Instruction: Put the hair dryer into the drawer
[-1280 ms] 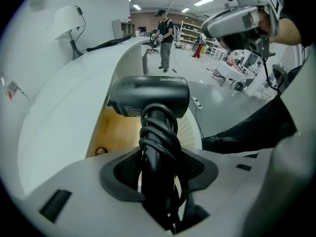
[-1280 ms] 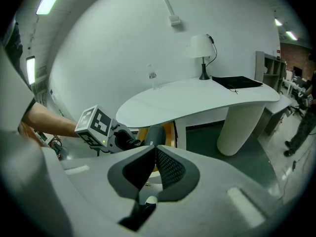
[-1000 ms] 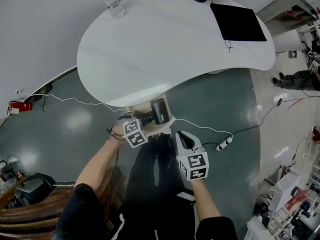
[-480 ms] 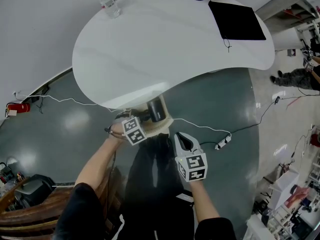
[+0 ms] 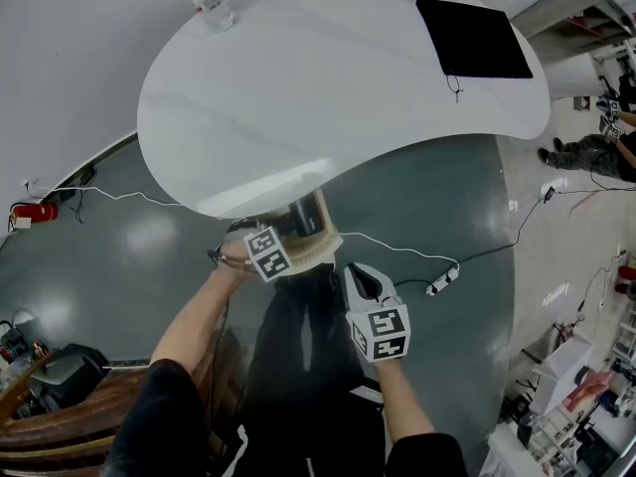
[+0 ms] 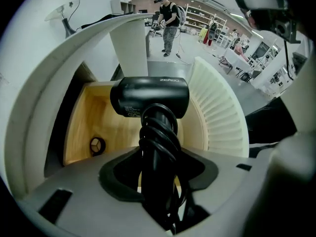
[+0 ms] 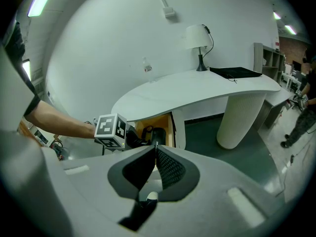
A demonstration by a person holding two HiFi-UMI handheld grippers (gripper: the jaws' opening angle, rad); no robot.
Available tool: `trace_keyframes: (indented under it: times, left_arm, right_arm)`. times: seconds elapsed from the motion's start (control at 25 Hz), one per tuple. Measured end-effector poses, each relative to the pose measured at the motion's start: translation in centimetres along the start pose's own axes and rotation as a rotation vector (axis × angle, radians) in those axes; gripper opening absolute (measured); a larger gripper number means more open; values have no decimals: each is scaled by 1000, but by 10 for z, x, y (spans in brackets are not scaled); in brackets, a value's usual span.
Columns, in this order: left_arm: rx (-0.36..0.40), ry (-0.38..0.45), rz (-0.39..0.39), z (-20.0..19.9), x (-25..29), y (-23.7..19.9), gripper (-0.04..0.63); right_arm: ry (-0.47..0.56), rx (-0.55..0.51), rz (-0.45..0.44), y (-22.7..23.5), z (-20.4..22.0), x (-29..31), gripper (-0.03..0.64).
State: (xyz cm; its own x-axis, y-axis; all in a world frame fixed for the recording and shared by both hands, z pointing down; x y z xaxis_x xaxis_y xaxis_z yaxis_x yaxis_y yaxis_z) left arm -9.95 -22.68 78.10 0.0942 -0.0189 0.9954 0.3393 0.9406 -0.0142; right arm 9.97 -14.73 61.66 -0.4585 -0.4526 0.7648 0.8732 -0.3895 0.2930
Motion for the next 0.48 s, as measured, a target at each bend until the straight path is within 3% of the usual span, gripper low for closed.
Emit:
trace_keyframes:
  times: [0.48]
  left_arm:
    - [2, -63, 3, -8, 26, -5, 202]
  right_arm:
    - [-28, 12, -12, 9, 3, 6, 6]
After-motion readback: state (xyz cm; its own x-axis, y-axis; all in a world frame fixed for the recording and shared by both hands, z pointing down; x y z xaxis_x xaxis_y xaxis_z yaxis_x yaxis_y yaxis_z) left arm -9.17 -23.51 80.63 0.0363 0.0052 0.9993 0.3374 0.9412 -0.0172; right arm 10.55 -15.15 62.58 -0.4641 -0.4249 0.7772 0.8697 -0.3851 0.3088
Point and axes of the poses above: the fingertips, and each gripper's own axes: x forward along the fingers, y to its right, z out of its underside, the point moved 8 cm from there along -x, backward along the fingers, and after that the axes turned 4 degrees about -y, right-handed, at the moved point
